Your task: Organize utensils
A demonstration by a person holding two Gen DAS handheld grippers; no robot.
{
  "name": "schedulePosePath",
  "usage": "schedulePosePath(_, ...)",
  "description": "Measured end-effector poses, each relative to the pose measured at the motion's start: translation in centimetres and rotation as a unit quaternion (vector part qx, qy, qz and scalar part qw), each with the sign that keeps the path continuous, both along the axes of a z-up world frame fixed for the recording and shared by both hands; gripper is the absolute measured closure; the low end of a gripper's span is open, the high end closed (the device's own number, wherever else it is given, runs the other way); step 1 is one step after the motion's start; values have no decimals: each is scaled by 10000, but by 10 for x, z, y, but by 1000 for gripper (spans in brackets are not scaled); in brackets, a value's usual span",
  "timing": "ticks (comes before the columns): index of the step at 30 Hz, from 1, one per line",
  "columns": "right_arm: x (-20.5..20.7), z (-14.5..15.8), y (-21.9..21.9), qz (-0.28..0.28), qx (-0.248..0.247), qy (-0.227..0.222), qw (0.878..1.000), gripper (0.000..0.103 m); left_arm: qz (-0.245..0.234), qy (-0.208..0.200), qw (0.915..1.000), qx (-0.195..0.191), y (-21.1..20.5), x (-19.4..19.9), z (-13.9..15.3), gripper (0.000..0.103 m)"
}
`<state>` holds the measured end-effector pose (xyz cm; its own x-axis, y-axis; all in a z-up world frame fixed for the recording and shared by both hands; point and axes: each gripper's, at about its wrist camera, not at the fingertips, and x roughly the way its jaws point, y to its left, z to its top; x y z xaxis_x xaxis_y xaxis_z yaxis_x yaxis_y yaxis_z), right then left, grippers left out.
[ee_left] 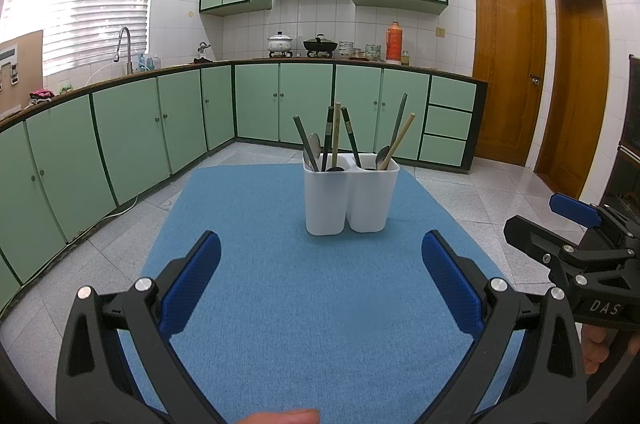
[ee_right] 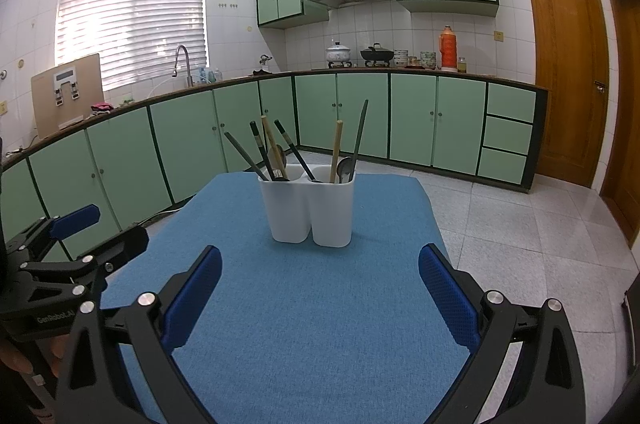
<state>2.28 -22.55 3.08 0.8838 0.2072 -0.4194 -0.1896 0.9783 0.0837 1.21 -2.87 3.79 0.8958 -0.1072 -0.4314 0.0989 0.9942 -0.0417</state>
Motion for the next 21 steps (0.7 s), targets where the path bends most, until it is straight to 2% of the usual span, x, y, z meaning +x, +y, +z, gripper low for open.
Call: schedulePosePath(21, 3, -2, 1, 13, 3, 14, 10000, 6, 17, 8, 10000, -16, 1, 0, 0, 5)
